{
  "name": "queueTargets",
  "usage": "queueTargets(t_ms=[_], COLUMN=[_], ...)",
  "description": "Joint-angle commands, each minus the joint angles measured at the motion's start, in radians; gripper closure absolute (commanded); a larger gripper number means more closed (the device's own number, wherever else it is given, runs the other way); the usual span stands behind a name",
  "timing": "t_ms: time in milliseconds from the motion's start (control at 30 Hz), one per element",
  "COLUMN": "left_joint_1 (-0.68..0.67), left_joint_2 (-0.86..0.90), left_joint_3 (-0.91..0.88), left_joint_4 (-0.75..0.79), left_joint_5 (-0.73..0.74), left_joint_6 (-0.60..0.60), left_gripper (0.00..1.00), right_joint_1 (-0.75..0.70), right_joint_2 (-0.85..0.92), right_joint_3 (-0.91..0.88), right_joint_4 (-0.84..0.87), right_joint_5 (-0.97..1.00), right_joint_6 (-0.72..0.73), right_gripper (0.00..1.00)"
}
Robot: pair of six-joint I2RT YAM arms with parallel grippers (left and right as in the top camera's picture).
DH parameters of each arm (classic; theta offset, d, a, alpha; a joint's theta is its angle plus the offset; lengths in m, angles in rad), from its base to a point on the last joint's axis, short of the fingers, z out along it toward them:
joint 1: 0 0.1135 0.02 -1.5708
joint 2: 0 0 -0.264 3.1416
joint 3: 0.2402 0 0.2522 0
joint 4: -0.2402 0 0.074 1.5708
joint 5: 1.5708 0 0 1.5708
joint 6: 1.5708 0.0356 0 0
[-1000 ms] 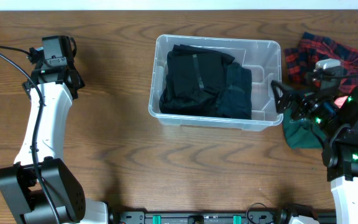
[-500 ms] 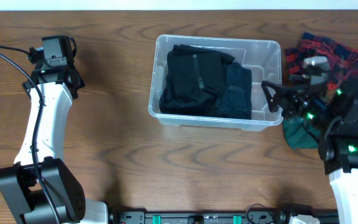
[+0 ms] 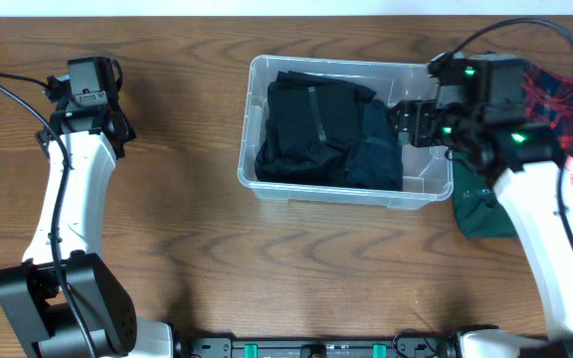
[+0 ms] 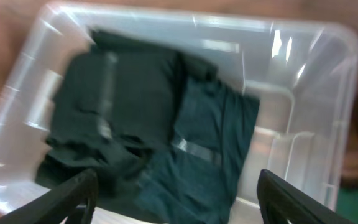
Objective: Pack container
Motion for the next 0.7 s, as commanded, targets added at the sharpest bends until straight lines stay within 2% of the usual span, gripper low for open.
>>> queueTargets(t_ms=[0,133,267,667], left_joint_1=[0.004,0.004,0.004,0.004], left_joint_2=[-0.013,-0.013,-0.013,-0.013], left_joint_3=[0.014,0.014,0.014,0.014], left_joint_4=[-0.003,-0.003,-0.003,-0.003], left_joint_5=[-0.016,-0.016,-0.016,-0.016], left_joint_6=[0.01,0.01,0.01,0.01], left_gripper=[0.02,0.02,0.02,0.02], right_joint_1=[0.032,0.057,0.065,0.065], right_joint_2=[0.071,0.141,0.2,0.315], right_joint_3=[0.021,0.021,0.021,0.021], right_joint_4=[0.006,0.051,0.077,-0.011], right_joint_5=[0.131,0.189,0.241,0.239], right_joint_6=[0.01,-0.02,-0.02,-0.095], right_gripper=[0.24,0.24,0.2,0.12])
